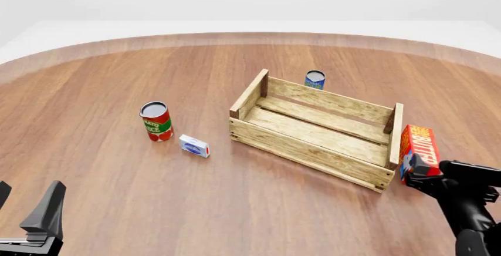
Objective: Pick up the butter and put it in the tray.
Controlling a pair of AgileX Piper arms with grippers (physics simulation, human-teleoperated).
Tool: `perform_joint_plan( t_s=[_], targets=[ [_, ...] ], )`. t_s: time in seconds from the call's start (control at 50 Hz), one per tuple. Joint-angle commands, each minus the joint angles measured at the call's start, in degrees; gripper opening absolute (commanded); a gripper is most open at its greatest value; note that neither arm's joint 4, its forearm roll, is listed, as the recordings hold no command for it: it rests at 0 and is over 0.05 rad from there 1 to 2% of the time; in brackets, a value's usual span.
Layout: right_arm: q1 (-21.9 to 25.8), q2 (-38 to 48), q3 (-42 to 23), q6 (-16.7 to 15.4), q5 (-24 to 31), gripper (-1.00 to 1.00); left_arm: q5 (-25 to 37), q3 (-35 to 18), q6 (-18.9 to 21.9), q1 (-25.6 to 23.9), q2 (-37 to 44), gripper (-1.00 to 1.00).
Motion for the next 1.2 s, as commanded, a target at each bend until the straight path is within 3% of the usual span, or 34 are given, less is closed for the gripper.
perform_joint_plan(
  t_s=[0.02,1.2],
  targets=[
    [0.0,5.4,-2.9,0.6,-0.5,1.0,0.0,0.0,0.0,0.0,0.0,1.0],
    [0.2,12.8,-7.1,1.5,-0.5,1.0,0.0,0.0,0.0,0.0,0.0,1.0]
  ],
)
